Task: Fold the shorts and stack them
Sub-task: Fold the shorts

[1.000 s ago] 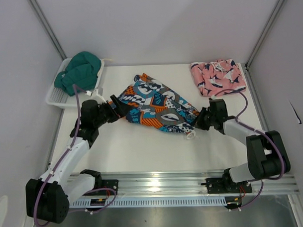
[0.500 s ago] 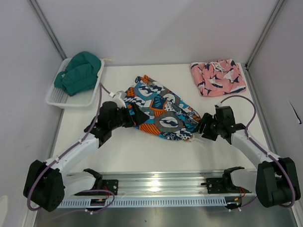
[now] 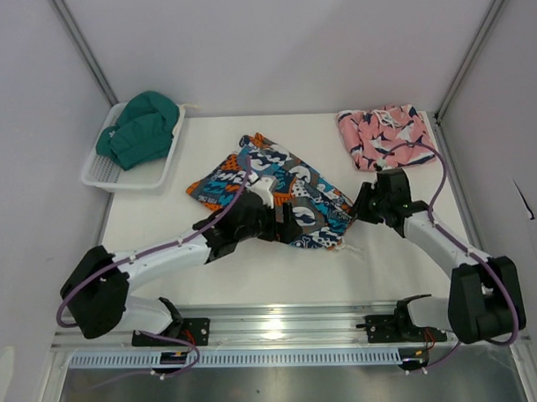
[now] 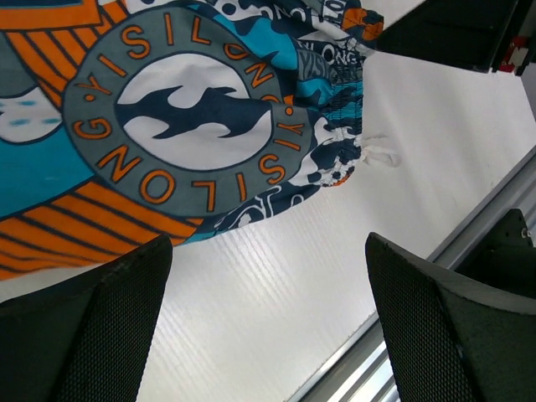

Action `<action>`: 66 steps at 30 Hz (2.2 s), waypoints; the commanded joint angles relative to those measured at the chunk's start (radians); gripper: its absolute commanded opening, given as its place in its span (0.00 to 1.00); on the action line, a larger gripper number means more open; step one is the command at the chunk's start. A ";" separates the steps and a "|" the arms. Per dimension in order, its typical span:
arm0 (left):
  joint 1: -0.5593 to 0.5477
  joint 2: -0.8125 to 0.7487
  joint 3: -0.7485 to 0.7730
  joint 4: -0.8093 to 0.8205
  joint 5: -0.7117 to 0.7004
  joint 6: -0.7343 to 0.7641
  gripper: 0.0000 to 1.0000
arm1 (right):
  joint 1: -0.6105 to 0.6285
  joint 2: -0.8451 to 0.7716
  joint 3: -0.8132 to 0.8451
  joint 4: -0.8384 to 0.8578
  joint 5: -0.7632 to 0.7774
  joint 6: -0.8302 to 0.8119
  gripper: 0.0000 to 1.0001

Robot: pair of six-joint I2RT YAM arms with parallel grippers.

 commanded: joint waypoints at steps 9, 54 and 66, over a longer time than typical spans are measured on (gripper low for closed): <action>0.048 0.141 0.081 0.158 0.056 -0.050 0.96 | 0.002 0.172 0.082 0.265 -0.344 0.070 0.18; 0.134 -0.002 -0.002 0.168 0.155 0.091 0.93 | -0.214 0.068 -0.037 0.284 -0.323 0.122 0.99; -0.069 0.213 0.281 -0.065 -0.060 0.254 0.92 | -0.244 0.236 -0.013 0.314 -0.339 0.056 1.00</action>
